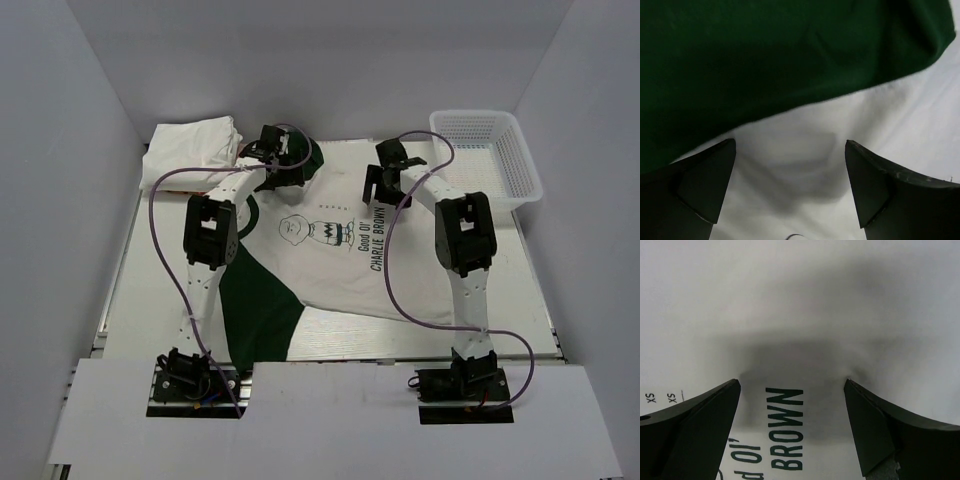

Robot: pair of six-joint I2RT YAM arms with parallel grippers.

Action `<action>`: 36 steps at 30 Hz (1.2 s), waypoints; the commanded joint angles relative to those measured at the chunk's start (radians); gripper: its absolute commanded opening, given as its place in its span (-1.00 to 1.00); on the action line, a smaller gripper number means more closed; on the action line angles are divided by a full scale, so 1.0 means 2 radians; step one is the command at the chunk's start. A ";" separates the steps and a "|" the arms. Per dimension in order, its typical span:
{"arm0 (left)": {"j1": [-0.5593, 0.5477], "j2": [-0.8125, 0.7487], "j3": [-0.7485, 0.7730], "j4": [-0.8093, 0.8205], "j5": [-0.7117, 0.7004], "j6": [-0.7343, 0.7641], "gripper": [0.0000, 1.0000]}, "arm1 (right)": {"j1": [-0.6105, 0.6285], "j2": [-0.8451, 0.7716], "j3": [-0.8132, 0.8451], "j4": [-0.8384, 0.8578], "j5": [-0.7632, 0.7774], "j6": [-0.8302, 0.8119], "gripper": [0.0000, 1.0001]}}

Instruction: Fold and stack the t-shirts

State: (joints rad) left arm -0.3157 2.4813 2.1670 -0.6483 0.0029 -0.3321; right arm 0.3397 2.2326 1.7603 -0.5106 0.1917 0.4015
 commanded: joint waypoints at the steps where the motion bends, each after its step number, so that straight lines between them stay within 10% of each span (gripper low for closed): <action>1: 0.013 0.017 0.030 0.037 0.033 0.026 1.00 | -0.006 0.023 0.067 -0.025 0.016 -0.016 0.81; 19: 0.057 0.150 0.141 0.188 0.095 0.026 1.00 | -0.026 0.117 0.198 0.041 -0.061 -0.090 0.81; 25: 0.057 0.002 0.095 0.169 0.107 0.026 1.00 | -0.014 0.007 0.181 0.029 -0.057 -0.110 0.81; 30: 0.046 -0.178 -0.049 0.075 0.088 0.010 1.00 | 0.003 -0.142 -0.003 0.051 -0.060 -0.102 0.81; 36: 0.041 -0.440 -0.405 0.021 0.054 -0.120 1.00 | 0.028 -0.335 -0.281 0.138 -0.060 -0.028 0.81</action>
State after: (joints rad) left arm -0.2291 1.7786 1.6169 -0.4953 0.1665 -0.4057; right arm 0.3832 1.6253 1.3911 -0.3050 0.0757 0.2584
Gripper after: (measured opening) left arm 0.997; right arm 0.904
